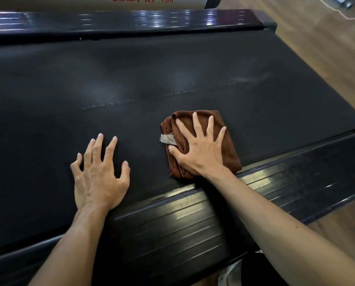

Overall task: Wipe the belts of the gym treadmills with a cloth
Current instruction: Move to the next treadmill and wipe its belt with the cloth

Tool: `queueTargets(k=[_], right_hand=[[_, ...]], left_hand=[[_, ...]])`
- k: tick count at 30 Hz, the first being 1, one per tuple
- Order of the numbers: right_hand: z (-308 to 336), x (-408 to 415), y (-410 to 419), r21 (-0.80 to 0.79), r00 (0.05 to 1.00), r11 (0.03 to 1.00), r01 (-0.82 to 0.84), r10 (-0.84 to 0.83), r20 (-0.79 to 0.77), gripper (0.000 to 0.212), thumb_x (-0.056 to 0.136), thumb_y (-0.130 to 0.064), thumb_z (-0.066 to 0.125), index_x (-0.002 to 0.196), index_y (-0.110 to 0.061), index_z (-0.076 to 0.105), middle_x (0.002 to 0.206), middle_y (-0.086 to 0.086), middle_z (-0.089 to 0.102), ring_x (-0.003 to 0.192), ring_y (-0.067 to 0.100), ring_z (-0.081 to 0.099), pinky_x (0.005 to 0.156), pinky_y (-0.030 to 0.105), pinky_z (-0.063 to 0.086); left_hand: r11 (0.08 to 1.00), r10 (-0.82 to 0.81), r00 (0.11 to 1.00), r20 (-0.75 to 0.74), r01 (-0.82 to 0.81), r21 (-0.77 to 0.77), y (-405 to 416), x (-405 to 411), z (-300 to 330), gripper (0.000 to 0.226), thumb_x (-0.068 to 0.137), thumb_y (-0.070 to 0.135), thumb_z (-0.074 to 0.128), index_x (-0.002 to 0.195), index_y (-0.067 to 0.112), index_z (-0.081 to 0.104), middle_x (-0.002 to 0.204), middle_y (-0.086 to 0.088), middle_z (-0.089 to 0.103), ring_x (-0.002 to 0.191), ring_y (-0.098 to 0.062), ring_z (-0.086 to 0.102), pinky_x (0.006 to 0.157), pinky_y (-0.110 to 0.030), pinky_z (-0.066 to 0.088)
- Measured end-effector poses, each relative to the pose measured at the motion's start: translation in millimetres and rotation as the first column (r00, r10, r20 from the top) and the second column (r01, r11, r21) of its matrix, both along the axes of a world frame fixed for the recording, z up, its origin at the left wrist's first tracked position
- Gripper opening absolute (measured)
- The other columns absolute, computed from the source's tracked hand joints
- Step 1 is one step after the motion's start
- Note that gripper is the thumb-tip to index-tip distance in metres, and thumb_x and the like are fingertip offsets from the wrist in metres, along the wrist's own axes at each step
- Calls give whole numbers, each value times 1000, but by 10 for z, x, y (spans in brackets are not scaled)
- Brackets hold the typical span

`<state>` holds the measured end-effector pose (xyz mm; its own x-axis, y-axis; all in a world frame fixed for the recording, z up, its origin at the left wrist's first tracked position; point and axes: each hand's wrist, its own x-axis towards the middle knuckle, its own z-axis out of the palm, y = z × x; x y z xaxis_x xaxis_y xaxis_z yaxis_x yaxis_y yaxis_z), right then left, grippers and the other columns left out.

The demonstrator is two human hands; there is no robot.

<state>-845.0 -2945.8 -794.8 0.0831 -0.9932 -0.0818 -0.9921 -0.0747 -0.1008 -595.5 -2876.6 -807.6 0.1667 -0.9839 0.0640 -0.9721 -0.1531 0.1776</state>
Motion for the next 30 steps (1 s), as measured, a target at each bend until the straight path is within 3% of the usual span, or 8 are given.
queueTargets(k=[4, 10, 16, 18, 21, 24, 26, 30], right_hand=[[40, 273, -205, 43, 980, 979, 199, -199, -8, 97, 83, -91, 26, 165, -41, 14, 175, 6, -1, 156, 49, -8, 117, 75, -5], [78, 250, 156, 42, 998, 998, 54, -52, -39, 97, 81, -93, 30, 164, -45, 13, 174, 2, 1, 156, 46, -5, 121, 71, -2], [95, -202, -280, 41, 855, 854, 518, -519, 11, 87, 89, -81, 33, 164, -39, 20, 174, 8, 6, 156, 48, -2, 121, 69, -2], [117, -90, -536, 64, 864, 863, 501, -503, 20, 83, 91, -77, 34, 164, -39, 19, 174, 9, 5, 155, 50, -3, 120, 71, -4], [104, 116, -573, 85, 962, 960, 268, -271, 33, 80, 93, -74, 37, 164, -43, 17, 175, 5, 2, 156, 48, -6, 121, 69, -7], [104, 218, -183, 53, 995, 995, 83, -85, 56, 79, 93, -73, 39, 163, -44, 17, 175, 3, 3, 157, 44, -5, 122, 67, -4], [73, 137, 76, 37, 992, 992, 119, -120, 23, 80, 91, -75, 35, 163, -44, 16, 174, 3, 3, 157, 43, -4, 123, 67, -2], [81, -75, -111, 44, 913, 912, 407, -407, -11, 81, 90, -75, 30, 163, -41, 20, 173, 9, 7, 156, 46, 1, 122, 67, 0]], left_hand=[[1000, 10, 1000, 5, -10, 20, 2, -5, 20, 69, 97, 51, 41, 161, 31, 25, 170, -2, 15, 157, -19, 10, 122, -49, 16], [999, 5, 1000, -7, -5, 50, 0, -20, 75, 69, 97, 51, 43, 161, 32, 23, 170, 0, 12, 157, -18, 7, 123, -49, 14], [1000, 3, 1000, -12, -3, 14, 2, -25, 48, 68, 98, 49, 45, 160, 31, 26, 170, -2, 14, 157, -19, 9, 122, -49, 14], [1000, 8, 1000, -4, -8, 26, -5, -15, 50, 68, 98, 49, 43, 161, 30, 25, 170, -2, 13, 157, -19, 8, 122, -49, 14], [999, 3, 1000, 8, -3, 37, 10, -5, 44, 67, 99, 48, 40, 161, 30, 24, 170, -2, 12, 157, -19, 7, 121, -49, 15], [999, 1, 1000, -6, -1, 34, 12, -11, 57, 67, 99, 47, 42, 161, 29, 25, 170, -3, 14, 157, -19, 9, 121, -51, 17], [1000, -4, 1000, -7, 4, 30, 10, -20, 58, 67, 98, 47, 43, 161, 29, 26, 170, -3, 14, 157, -20, 9, 121, -51, 17], [1000, 1, 1000, -1, -1, 14, 7, -28, 43, 66, 99, 47, 41, 161, 29, 26, 170, -2, 14, 157, -19, 9, 120, -49, 16]])
